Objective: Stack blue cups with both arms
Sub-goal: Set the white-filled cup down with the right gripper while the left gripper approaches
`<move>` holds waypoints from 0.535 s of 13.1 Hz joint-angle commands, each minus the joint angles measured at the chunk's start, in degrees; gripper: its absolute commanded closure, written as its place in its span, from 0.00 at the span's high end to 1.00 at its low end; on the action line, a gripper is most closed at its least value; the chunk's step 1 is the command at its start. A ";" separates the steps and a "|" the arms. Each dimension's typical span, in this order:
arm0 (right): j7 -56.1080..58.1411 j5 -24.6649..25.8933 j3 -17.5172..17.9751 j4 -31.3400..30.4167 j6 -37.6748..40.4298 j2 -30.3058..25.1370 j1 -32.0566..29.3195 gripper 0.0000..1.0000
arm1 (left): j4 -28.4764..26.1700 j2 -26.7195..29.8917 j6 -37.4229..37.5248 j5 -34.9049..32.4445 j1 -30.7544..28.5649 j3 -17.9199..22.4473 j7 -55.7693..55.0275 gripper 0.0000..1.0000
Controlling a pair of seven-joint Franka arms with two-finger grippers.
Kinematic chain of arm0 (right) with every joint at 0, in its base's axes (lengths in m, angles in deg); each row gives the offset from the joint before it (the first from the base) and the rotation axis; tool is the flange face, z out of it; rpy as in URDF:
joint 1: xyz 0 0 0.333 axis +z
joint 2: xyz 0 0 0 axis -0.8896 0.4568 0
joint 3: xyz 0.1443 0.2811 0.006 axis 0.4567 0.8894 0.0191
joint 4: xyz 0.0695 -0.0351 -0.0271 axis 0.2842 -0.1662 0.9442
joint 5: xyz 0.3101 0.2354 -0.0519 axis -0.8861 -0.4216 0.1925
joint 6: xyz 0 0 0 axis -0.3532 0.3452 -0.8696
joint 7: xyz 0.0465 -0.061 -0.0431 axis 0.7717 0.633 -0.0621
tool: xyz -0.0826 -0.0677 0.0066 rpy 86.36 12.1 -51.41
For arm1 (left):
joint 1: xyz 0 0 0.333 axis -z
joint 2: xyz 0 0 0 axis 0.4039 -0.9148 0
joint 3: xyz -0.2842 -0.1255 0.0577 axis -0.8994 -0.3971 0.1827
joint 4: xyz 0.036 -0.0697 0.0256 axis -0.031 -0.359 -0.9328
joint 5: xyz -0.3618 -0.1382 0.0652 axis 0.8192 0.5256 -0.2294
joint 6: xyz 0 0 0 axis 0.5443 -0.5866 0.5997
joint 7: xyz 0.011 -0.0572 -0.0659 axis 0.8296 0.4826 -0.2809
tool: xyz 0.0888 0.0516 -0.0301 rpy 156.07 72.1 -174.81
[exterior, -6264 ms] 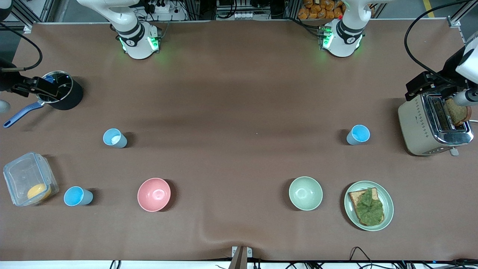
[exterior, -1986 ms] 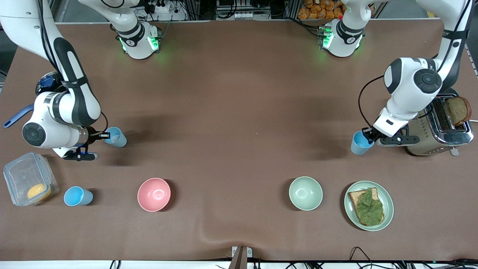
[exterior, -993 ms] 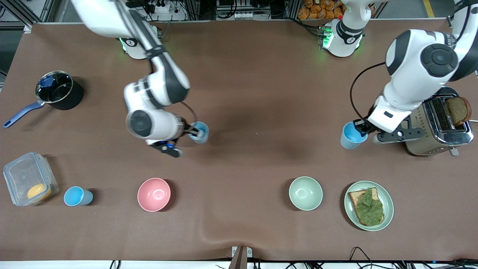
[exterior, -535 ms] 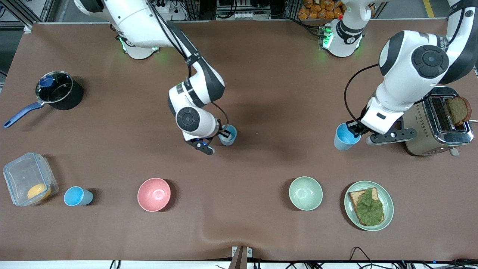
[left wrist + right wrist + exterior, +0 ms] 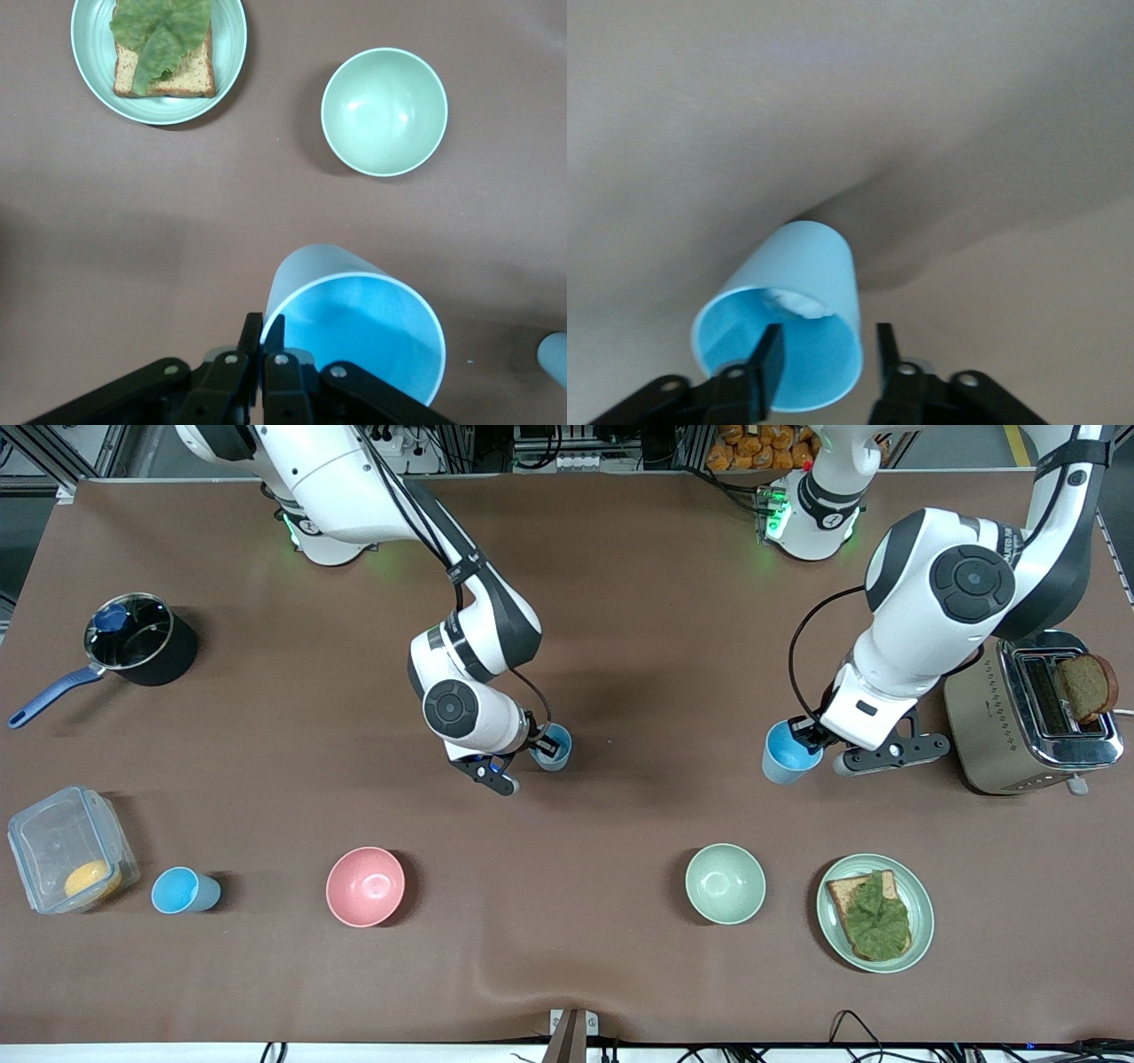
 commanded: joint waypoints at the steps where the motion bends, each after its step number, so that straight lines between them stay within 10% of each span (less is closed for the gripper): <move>1: 0.18 -0.14 -0.77 4.36 6.46 -1.28 -2.34 1.00 | 4.62 -2.55 0.29 0.44 4.55 -0.10 -8.05 0.00; 7: 13.60 11.18 -0.95 9.20 25.29 -7.96 -13.85 1.00 | 21.23 -17.04 0.29 0.00 18.87 -0.01 -35.29 0.00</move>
